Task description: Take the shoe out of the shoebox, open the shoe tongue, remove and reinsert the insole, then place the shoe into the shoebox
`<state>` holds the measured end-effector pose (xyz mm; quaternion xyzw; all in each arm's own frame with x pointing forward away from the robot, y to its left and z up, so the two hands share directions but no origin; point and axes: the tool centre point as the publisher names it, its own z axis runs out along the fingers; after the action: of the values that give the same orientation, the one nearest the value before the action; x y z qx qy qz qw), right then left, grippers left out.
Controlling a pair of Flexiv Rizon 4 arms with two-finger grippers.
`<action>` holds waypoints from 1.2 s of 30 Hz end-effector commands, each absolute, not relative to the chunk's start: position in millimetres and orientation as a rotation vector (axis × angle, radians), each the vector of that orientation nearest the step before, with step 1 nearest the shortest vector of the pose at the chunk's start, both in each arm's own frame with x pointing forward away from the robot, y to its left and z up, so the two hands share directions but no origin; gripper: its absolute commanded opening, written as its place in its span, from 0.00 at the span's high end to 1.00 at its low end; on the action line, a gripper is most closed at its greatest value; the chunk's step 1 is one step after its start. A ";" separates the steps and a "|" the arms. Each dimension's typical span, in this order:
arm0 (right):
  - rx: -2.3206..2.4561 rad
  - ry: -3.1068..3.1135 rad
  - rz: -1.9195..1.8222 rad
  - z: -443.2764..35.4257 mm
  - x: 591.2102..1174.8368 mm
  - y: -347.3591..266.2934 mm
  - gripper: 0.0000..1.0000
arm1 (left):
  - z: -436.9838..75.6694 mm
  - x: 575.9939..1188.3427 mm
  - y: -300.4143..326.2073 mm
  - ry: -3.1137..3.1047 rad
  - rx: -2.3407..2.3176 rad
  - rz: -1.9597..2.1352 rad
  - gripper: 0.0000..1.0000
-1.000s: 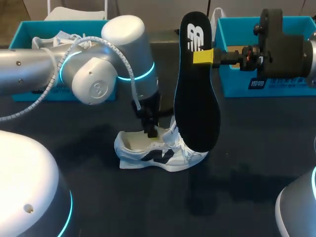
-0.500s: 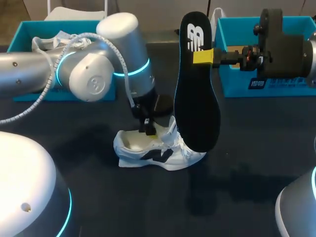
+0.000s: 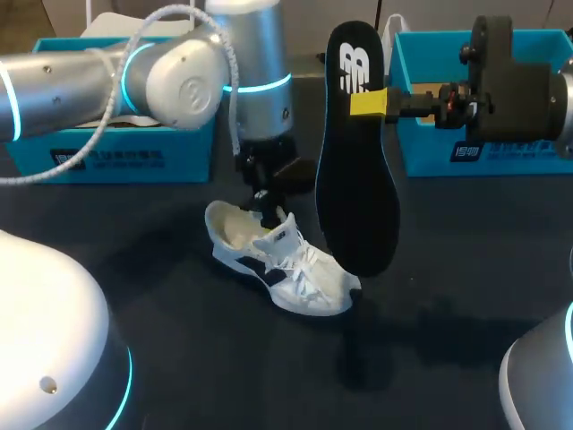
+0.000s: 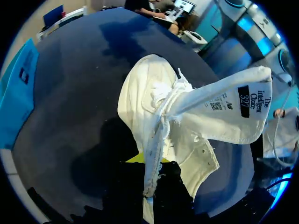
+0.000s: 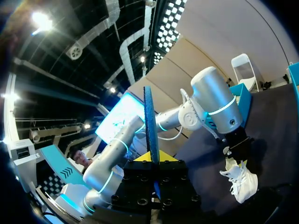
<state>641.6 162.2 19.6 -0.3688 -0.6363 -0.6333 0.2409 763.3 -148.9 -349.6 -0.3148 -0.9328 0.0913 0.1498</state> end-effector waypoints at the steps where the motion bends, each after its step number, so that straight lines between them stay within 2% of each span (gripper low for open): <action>1: -1.010 -1.741 -1.731 19.1 643.1 164.6 1.00 | -329.9 764.4 -146.2 -2.505 -1.432 0.177 1.00; 8: -1.010 -1.741 -1.731 19.1 643.1 164.6 1.00 | -310.8 760.1 -140.6 -2.379 -1.817 0.107 1.00; 26: -1.010 -1.741 -1.731 19.1 643.1 164.6 1.00 | -310.8 760.1 -140.6 -2.379 -1.817 0.107 1.00; 36: -1.010 -1.741 -1.731 19.1 643.1 164.6 1.00 | -317.0 763.9 -161.9 -2.127 -1.895 0.025 1.00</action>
<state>641.6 162.2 19.6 -0.3688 -0.6363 -0.6333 0.2409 752.0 -146.0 -315.7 -0.6553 -0.7472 0.0241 0.1082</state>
